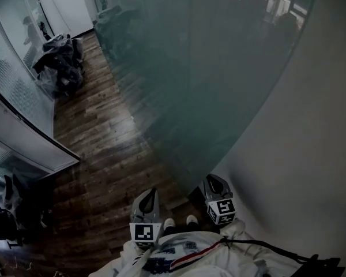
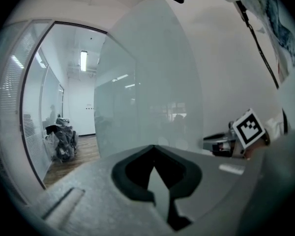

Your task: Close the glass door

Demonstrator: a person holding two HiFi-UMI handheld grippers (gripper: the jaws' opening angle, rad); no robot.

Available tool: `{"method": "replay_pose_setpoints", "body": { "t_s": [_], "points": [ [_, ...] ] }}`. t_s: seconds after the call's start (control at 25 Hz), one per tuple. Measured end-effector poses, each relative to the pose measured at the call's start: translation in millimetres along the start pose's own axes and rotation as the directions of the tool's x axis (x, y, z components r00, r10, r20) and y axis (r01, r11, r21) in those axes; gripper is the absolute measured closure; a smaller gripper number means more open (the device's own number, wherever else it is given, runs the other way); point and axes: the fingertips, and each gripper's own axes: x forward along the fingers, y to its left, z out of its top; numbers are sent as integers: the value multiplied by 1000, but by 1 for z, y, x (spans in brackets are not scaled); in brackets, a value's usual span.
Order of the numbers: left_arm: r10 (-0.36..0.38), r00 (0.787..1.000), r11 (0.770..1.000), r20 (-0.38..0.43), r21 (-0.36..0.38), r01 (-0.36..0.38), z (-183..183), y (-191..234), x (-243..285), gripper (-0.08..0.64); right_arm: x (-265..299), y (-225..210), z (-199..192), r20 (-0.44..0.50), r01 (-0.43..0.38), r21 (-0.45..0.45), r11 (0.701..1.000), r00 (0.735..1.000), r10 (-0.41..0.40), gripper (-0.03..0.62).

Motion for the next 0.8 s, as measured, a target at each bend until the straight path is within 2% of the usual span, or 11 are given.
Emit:
{"method": "replay_pose_setpoints", "body": {
  "t_s": [0.12, 0.2, 0.28, 0.56, 0.72, 0.8],
  "points": [
    [50, 999, 999, -6, -1, -50, -1, 4, -4, 558, 17, 1, -2, -5, -73, 16, 997, 997, 73, 562],
    [78, 997, 997, -9, 1, -78, 1, 8, -6, 558, 25, 1, 0, -3, -104, 16, 994, 995, 104, 518],
    [96, 995, 995, -20, -3, -96, 7, 13, -7, 558, 32, 4, 5, 8, -130, 14, 991, 992, 130, 507],
    [117, 993, 993, -27, -26, -118, 15, 17, -10, 558, 54, 6, 12, 36, -203, 0, 979, 979, 202, 461],
    [129, 991, 992, -35, -8, -130, 18, 31, -10, 558, 65, 12, 21, 35, -245, -16, 969, 969, 245, 382],
    [129, 991, 992, -26, -9, -130, 18, 34, -8, 558, 70, 16, 22, 31, -255, -54, 965, 966, 257, 374]
  ]
}}
